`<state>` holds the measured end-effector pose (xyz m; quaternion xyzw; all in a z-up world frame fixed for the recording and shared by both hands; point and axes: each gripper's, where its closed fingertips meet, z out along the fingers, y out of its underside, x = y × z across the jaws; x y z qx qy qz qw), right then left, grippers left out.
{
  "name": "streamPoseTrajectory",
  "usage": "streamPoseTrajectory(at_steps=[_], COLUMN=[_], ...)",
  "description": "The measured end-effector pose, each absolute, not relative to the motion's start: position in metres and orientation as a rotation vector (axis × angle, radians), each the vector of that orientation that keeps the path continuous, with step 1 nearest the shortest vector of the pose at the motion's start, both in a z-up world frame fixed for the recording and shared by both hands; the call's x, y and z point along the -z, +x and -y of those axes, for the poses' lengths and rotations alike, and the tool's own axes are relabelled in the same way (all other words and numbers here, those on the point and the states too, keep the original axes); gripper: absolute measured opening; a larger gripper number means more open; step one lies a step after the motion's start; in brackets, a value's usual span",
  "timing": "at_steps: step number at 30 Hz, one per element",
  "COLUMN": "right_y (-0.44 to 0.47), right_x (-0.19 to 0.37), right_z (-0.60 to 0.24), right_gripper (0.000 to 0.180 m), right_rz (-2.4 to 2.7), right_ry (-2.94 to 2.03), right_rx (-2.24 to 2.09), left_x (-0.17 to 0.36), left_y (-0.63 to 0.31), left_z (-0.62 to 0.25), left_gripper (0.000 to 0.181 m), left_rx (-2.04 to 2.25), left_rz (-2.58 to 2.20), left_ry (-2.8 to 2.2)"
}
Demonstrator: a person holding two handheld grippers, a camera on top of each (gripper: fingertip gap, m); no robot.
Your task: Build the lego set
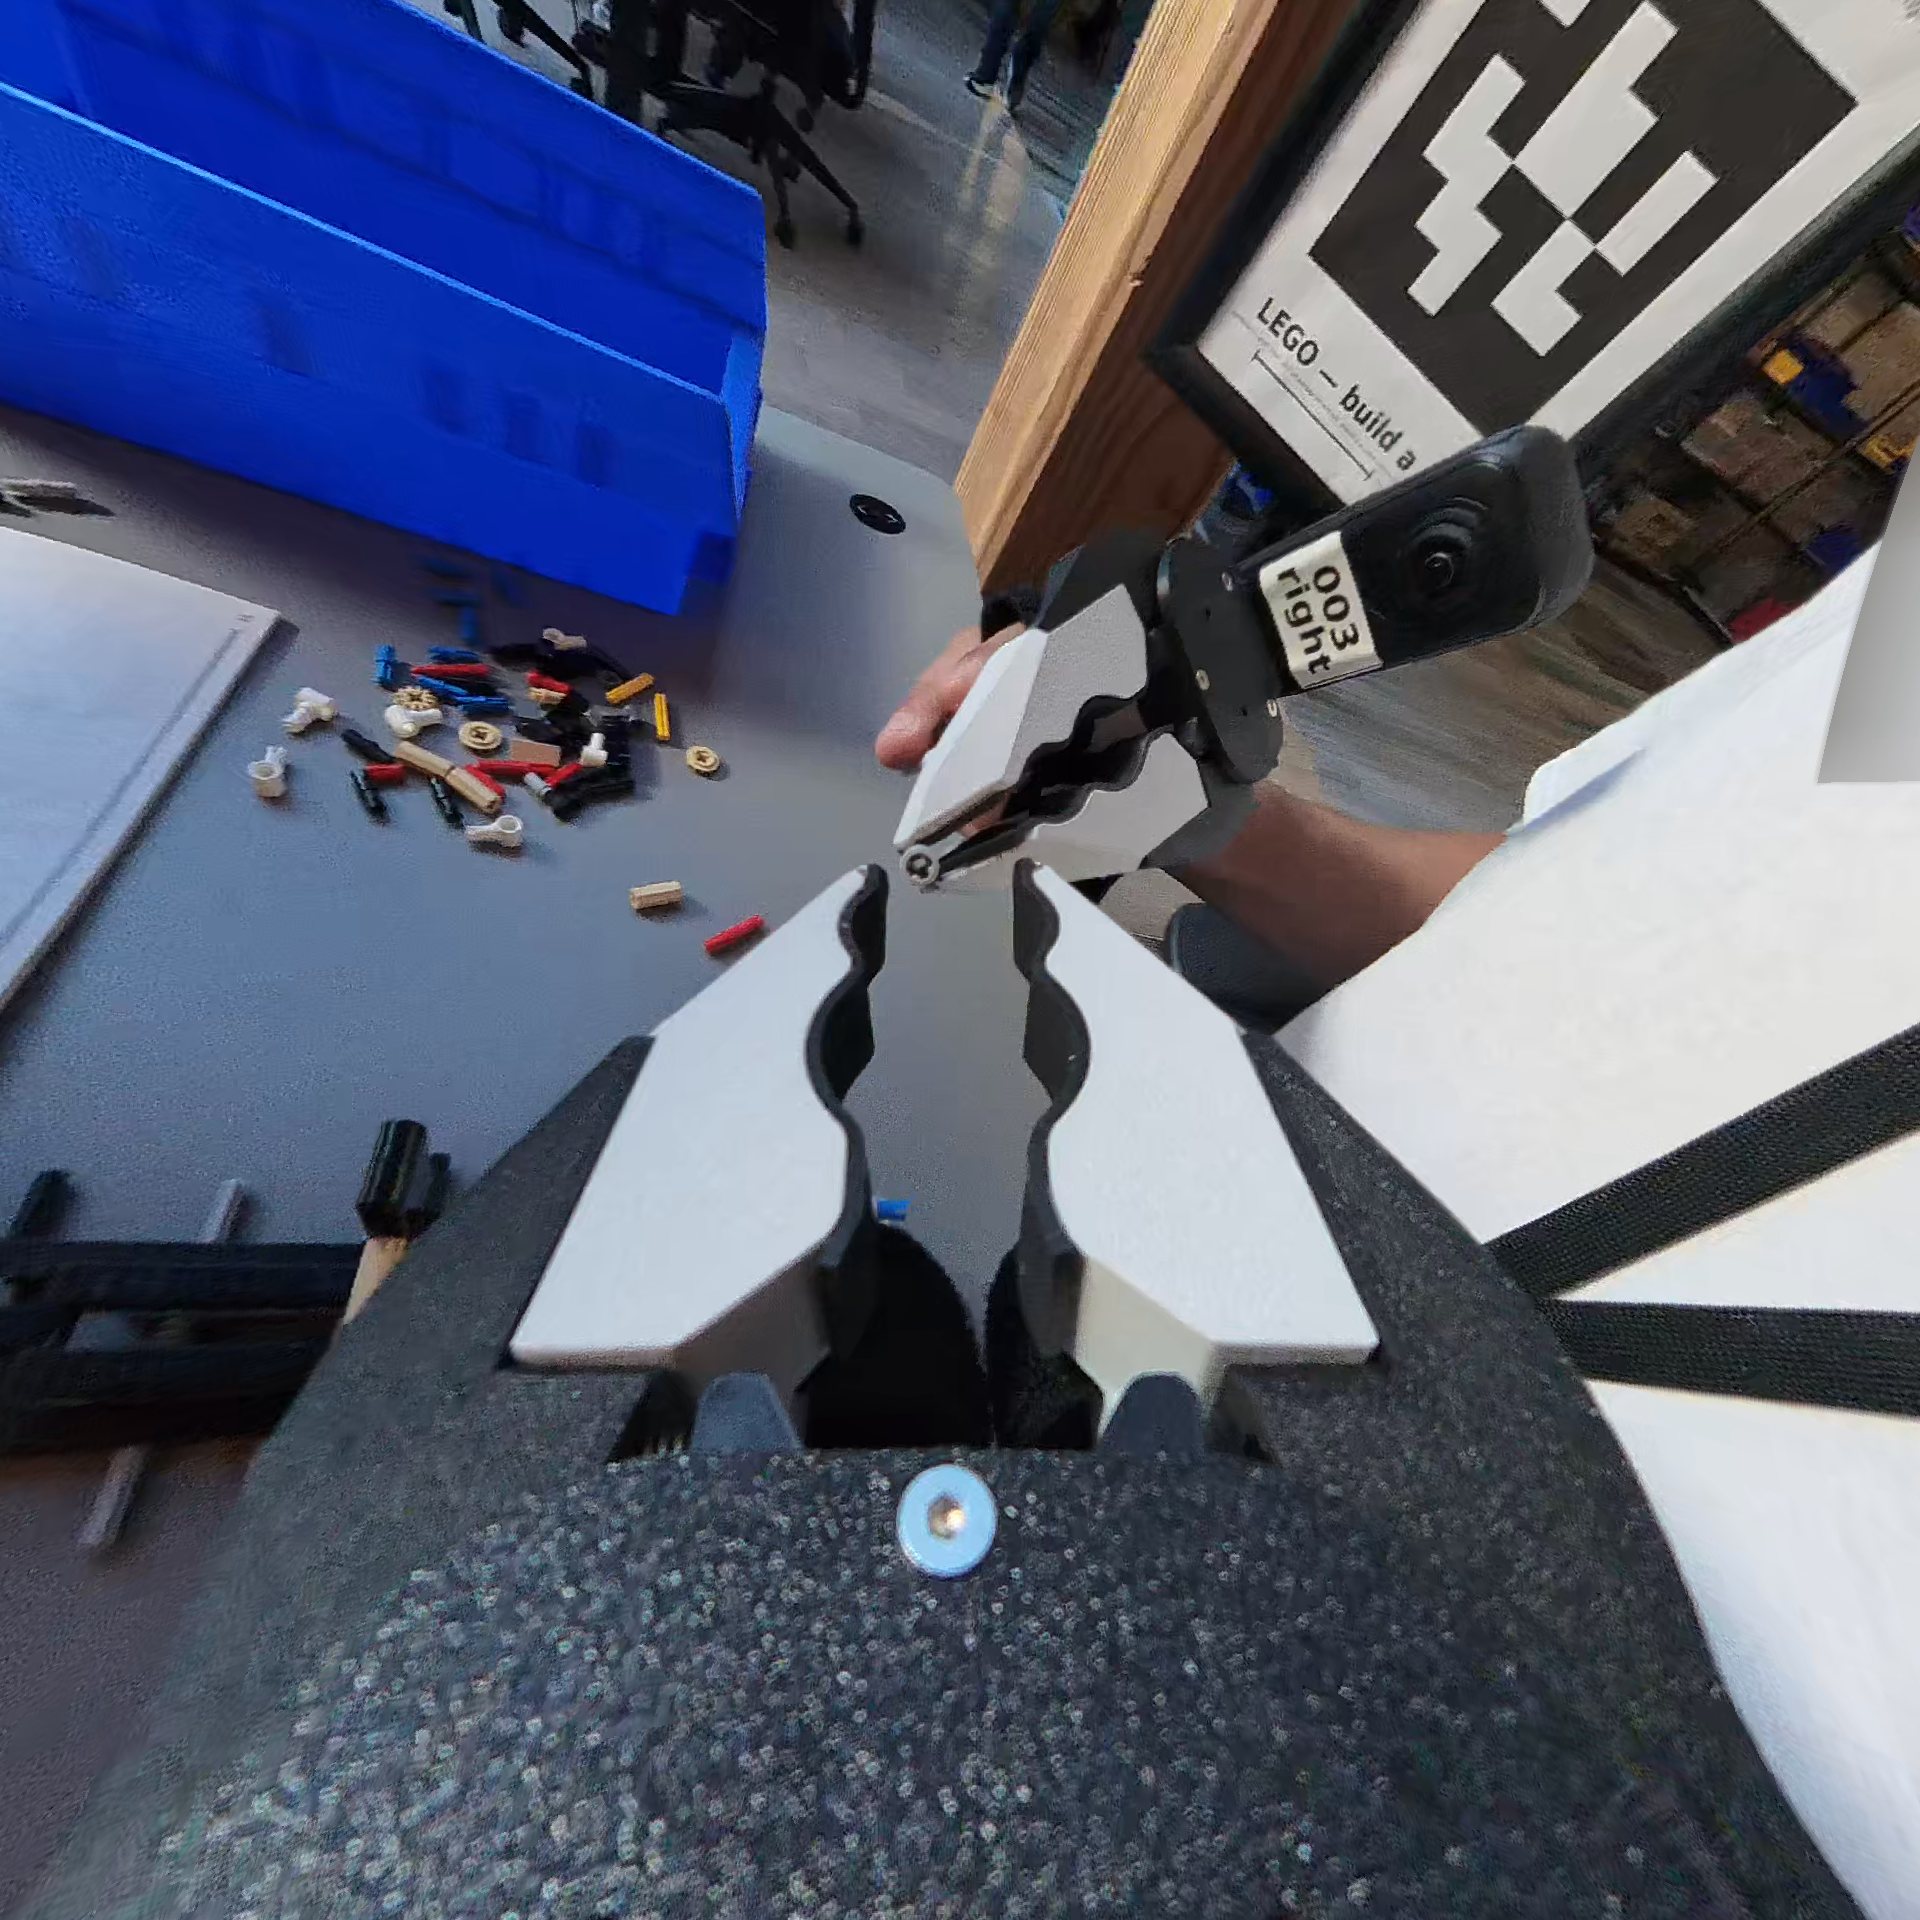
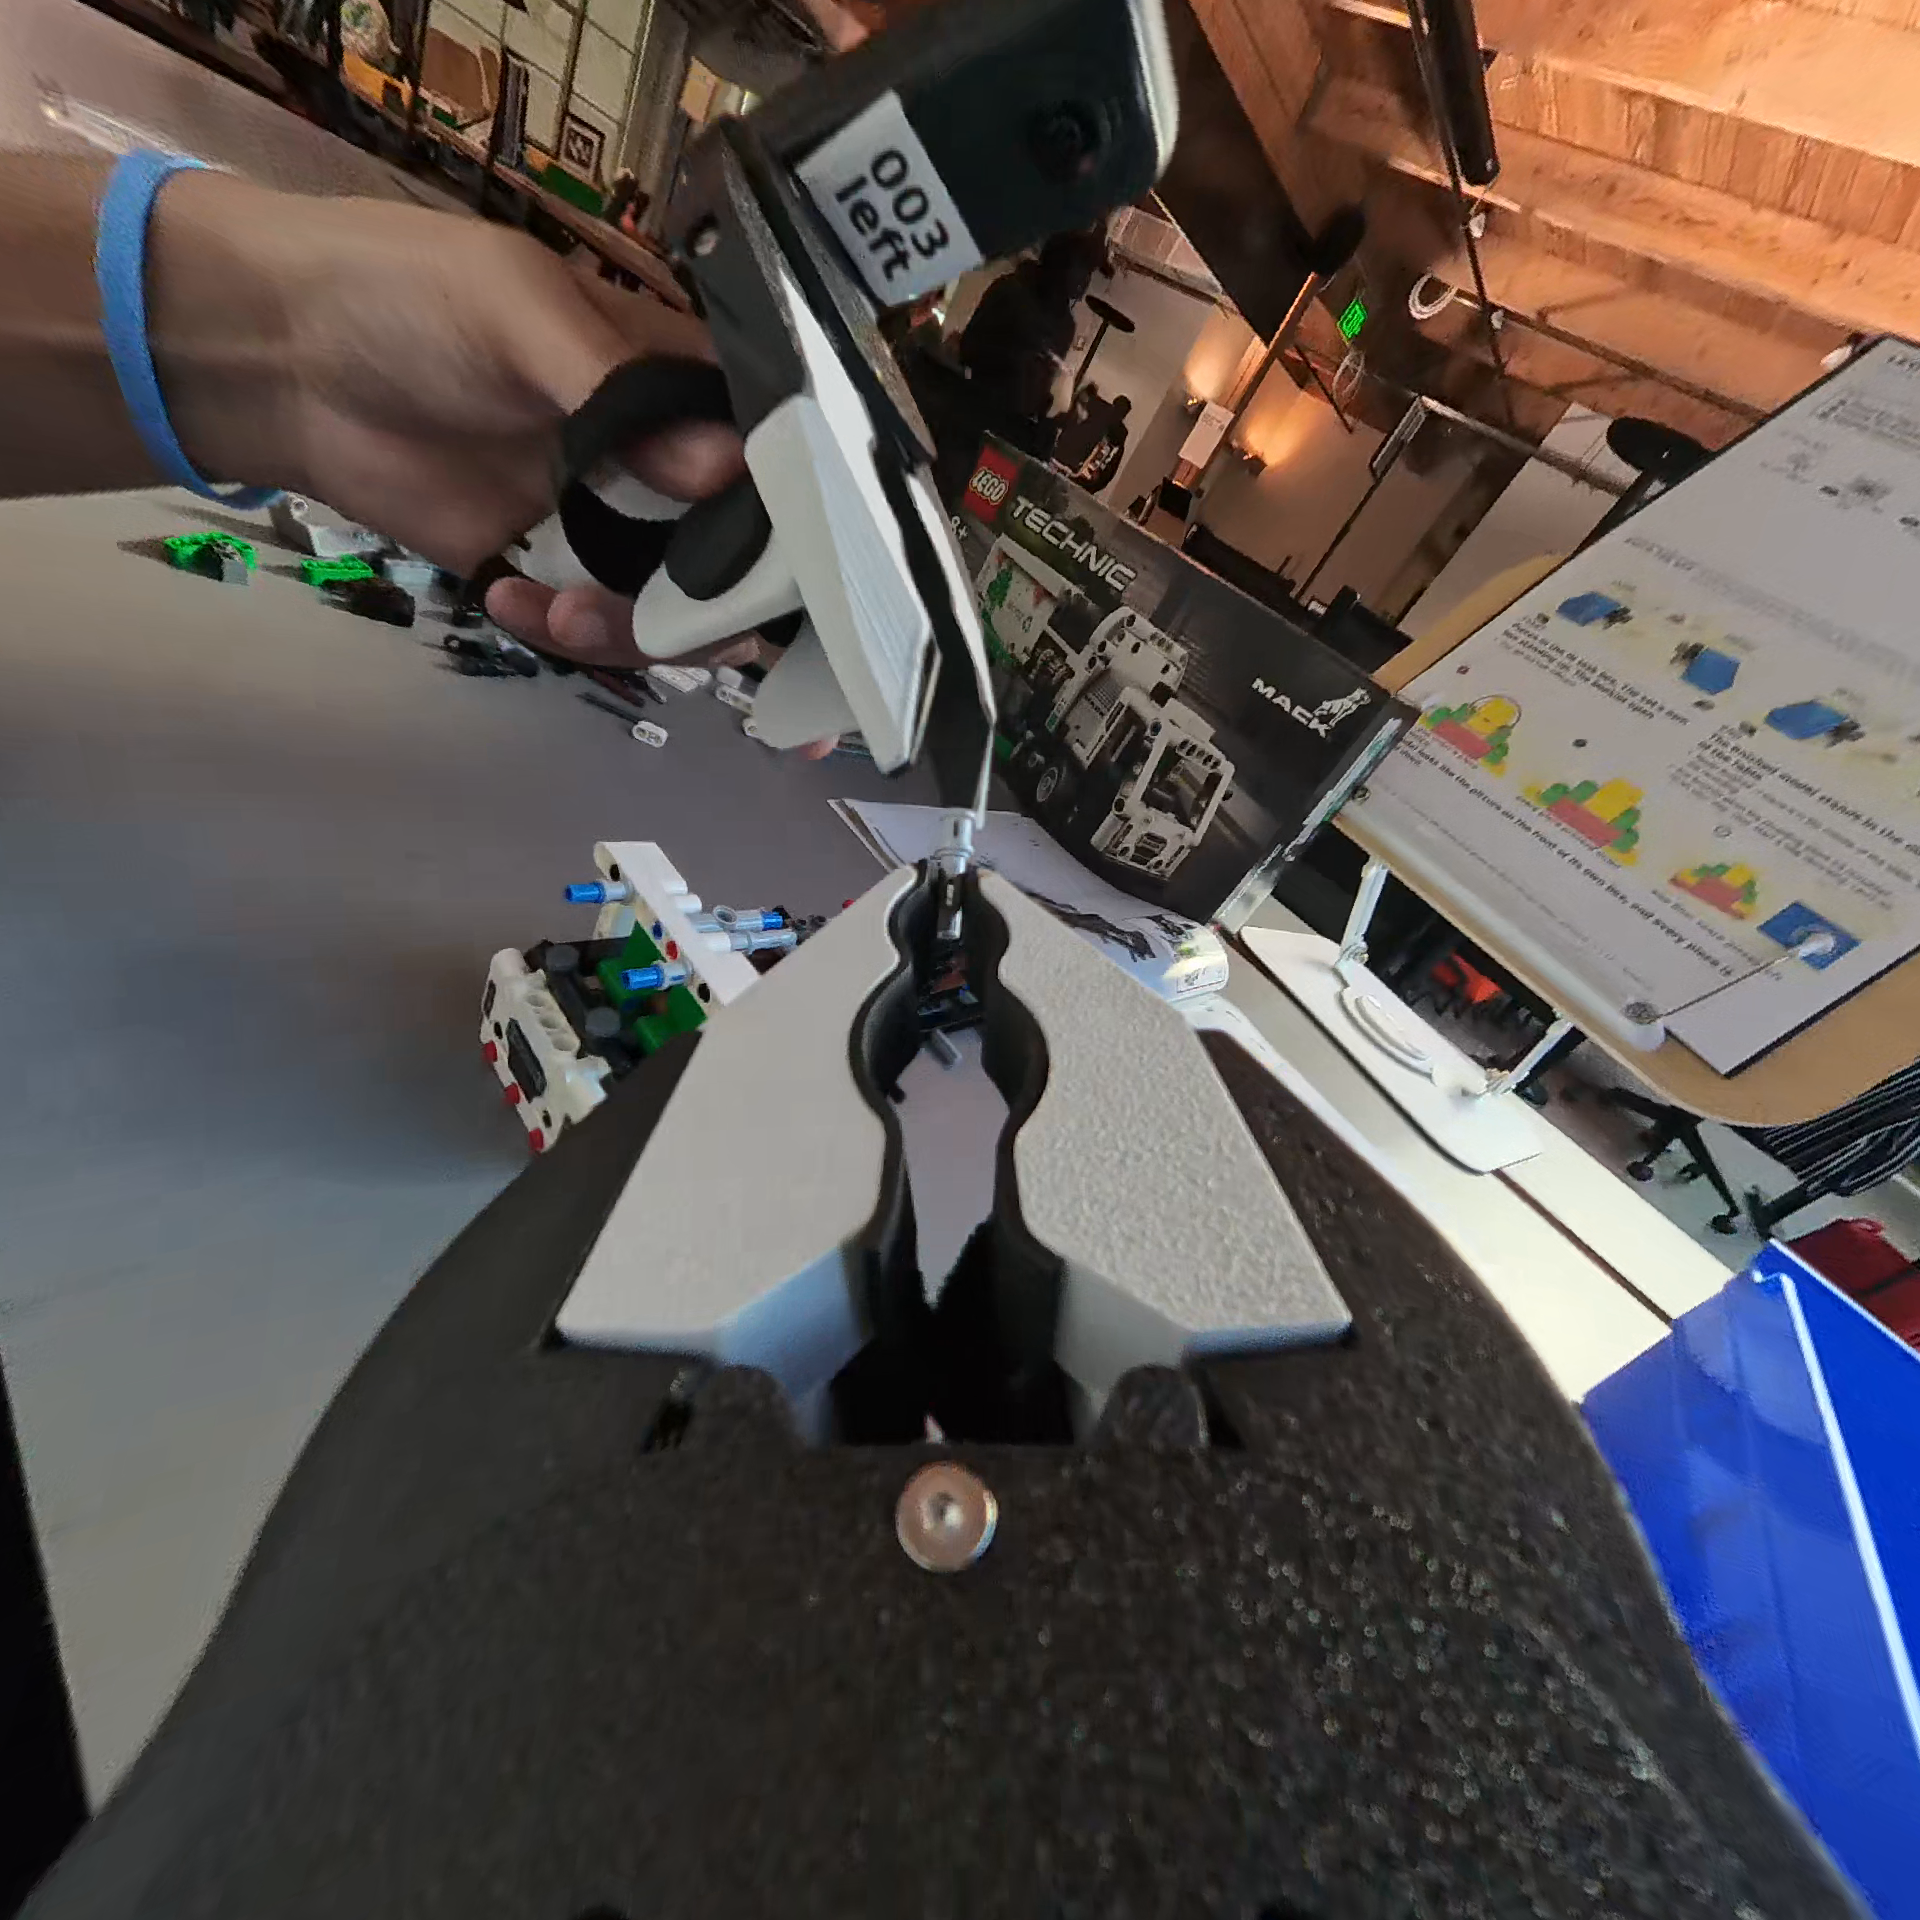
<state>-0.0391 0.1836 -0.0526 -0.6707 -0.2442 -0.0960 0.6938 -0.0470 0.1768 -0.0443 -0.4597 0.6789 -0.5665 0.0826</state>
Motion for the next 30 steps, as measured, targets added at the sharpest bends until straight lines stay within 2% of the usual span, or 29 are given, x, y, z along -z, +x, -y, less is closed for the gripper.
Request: streamPoseTrajectory(at_steps=[4,18,24,27,30], right_y=[-0.036,-0.023,-0.023,-0.021,-0.024], right_x=[0.052,0.076,0.076,0.078,0.08], right_z=[-0.182,-0.175,-0.166,-0.163,-0.162], right_gripper=[0.002,0.004,0.003,0.003,0.003], right_rz=[0.58,0.53,0.484,0.535,0.549], right_ry=[-1.506,-1.626,-1.688,-1.691,-1.691], right_rx=[0.296,0.517,0.378,0.476,0.482], left_x=[0.048,0.072,0.072,0.07,0.073], left_y=[-0.041,-0.03,-0.03,-0.029,-0.027], left_z=[-0.173,-0.165,-0.157,-0.151,-0.148], left_gripper=[0.003,0.002,0.002,0.014,0.007], left_rx=[1.678,1.444,1.447,1.477,1.474], left_rz=[-2.036,-2.167,-2.191,-2.187,-2.188], left_ry=[-1.379,-1.337,-1.307,-1.312,-1.316])
